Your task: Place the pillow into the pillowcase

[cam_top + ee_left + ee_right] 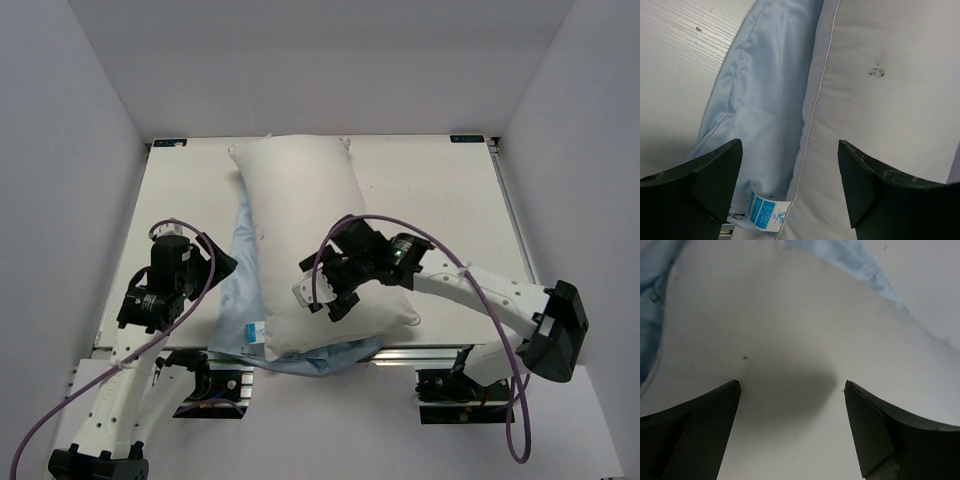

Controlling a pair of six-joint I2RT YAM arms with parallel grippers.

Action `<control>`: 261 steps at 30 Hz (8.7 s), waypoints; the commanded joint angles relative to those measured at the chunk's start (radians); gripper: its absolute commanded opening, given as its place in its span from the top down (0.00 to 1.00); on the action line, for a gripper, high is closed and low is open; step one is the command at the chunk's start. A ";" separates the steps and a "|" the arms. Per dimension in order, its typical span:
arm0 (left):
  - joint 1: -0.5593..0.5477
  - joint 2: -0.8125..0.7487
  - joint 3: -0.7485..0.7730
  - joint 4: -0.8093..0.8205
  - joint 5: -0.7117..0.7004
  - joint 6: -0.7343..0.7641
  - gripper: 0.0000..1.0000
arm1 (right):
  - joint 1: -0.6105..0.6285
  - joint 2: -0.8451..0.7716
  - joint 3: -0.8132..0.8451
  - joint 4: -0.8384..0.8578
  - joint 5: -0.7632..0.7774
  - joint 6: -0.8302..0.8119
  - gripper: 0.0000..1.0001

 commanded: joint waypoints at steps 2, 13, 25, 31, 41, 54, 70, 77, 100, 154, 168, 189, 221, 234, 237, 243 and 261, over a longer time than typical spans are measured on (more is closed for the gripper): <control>0.005 -0.031 0.043 -0.011 0.007 -0.011 0.14 | 0.027 0.063 -0.119 0.218 0.242 -0.034 0.11; 0.004 -0.165 -0.008 -0.074 -0.013 -0.056 0.15 | 0.001 0.279 -0.134 0.365 0.348 0.085 1.00; 0.005 -0.208 -0.046 -0.073 0.007 -0.071 0.16 | -0.184 0.078 0.166 0.311 0.098 0.666 1.00; 0.005 -0.174 -0.071 -0.018 0.027 -0.056 0.16 | -0.421 0.073 0.419 0.368 0.124 0.930 1.00; 0.005 -0.082 -0.089 0.090 0.035 -0.022 0.16 | -0.743 -0.035 0.549 0.447 0.279 1.070 1.00; 0.005 0.281 0.073 0.191 -0.103 0.151 0.14 | -0.772 -0.203 0.475 0.417 0.366 1.007 1.00; 0.074 0.558 0.106 0.284 -0.102 0.235 0.14 | -0.738 -0.005 -0.011 0.383 0.141 0.869 1.00; 0.077 0.611 0.080 0.315 -0.059 0.262 0.14 | -0.738 0.023 0.021 0.335 0.070 0.846 0.38; 0.149 0.883 0.166 0.271 -0.121 0.252 1.00 | -0.740 -0.140 0.065 0.323 -0.192 0.963 0.20; 0.584 0.636 0.640 0.338 0.605 -0.318 1.00 | 0.246 0.291 -0.117 0.829 0.162 0.774 0.11; 0.559 0.768 0.785 0.205 0.441 -0.105 0.48 | 0.092 0.261 -0.111 0.794 0.098 0.699 0.11; 0.472 0.420 0.828 -0.337 -0.077 0.044 0.31 | 0.148 0.460 0.077 0.662 -0.150 0.121 0.11; 0.472 0.216 0.667 -0.470 -0.079 0.015 0.29 | 0.162 0.551 0.219 0.705 -0.057 0.510 1.00; 0.472 0.134 0.397 -0.305 0.117 -0.028 0.31 | -0.310 0.347 0.038 0.932 -0.281 1.472 1.00; 0.473 0.128 0.350 -0.276 0.146 -0.034 0.32 | -0.387 0.308 -0.039 0.949 -0.264 1.544 1.00; 0.472 0.098 0.243 -0.220 0.203 -0.053 0.33 | -0.490 0.233 -0.135 0.894 -0.232 1.509 1.00; 0.473 0.035 0.169 -0.228 0.185 -0.050 0.33 | -0.524 0.142 0.142 0.721 -0.131 0.980 0.45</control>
